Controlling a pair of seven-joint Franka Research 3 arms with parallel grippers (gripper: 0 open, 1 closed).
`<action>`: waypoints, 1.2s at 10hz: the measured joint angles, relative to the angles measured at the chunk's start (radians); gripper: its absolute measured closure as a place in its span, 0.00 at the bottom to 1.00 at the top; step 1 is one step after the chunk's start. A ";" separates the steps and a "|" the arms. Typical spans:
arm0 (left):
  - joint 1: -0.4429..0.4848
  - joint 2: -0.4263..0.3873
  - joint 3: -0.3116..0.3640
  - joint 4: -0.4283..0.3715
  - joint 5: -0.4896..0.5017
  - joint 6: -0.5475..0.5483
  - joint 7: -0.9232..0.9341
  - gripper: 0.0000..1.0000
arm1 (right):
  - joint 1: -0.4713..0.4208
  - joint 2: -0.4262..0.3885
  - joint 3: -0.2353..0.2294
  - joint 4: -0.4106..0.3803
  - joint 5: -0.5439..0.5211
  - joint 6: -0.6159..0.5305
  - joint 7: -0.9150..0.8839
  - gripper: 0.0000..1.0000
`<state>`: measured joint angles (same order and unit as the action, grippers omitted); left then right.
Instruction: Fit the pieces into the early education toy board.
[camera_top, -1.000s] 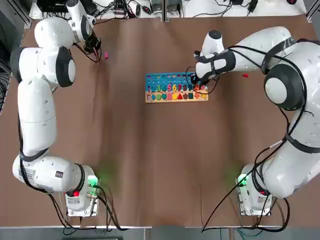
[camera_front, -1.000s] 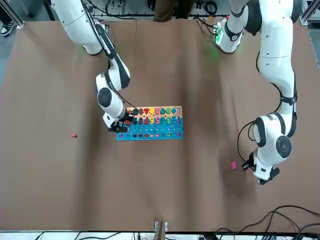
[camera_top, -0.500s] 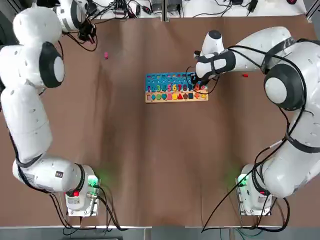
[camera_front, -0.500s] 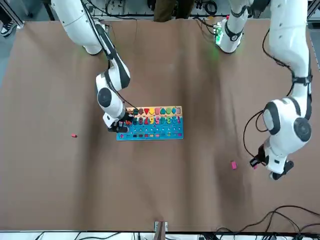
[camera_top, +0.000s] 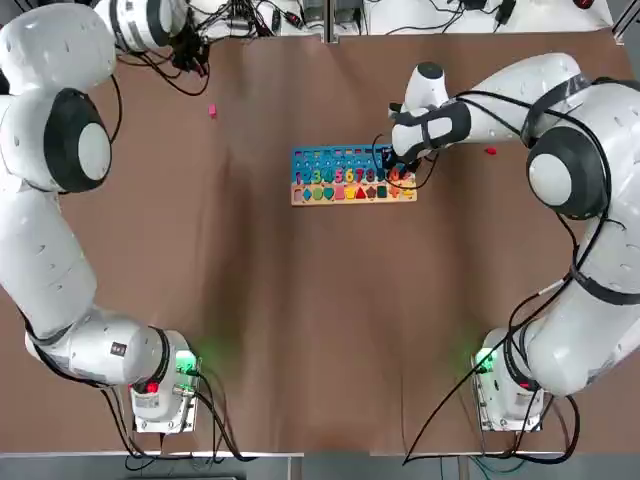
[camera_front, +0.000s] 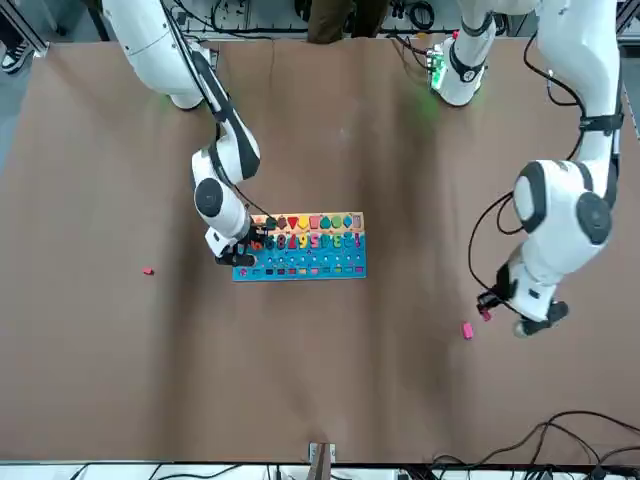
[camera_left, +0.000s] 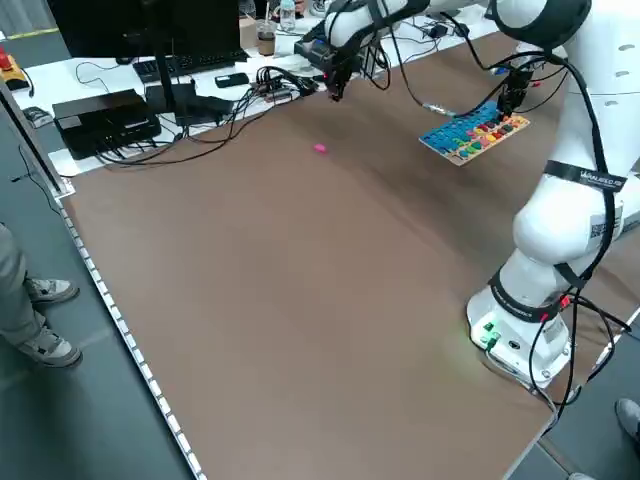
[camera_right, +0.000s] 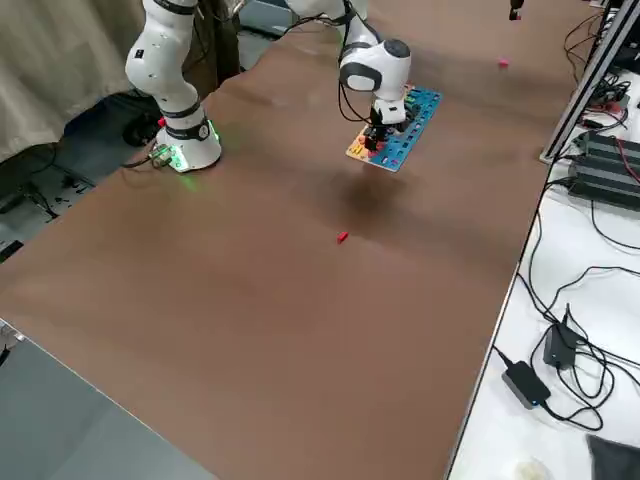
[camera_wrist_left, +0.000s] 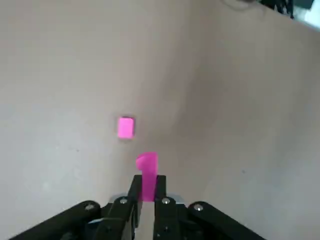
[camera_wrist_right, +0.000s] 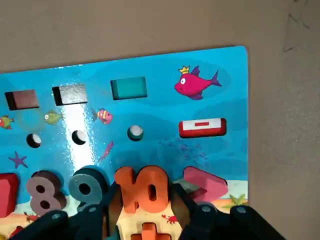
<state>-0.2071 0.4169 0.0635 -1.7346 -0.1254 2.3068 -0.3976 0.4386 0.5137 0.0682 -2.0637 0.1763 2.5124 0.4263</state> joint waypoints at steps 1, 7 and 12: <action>0.000 0.000 -0.045 -0.001 0.066 0.000 -0.034 0.86 | 0.000 0.000 0.000 0.001 0.000 -0.001 0.000 0.51; -0.004 0.000 -0.280 -0.020 0.185 -0.160 -0.076 0.86 | -0.007 0.009 -0.001 0.033 0.001 -0.069 0.002 0.51; -0.068 0.004 -0.383 -0.148 0.186 -0.066 -0.248 0.86 | -0.007 0.010 -0.001 0.040 0.005 -0.087 0.009 0.54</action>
<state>-0.2747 0.4209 -0.3198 -1.8828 0.0602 2.2411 -0.6453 0.4312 0.5239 0.0671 -2.0233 0.1813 2.4258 0.4357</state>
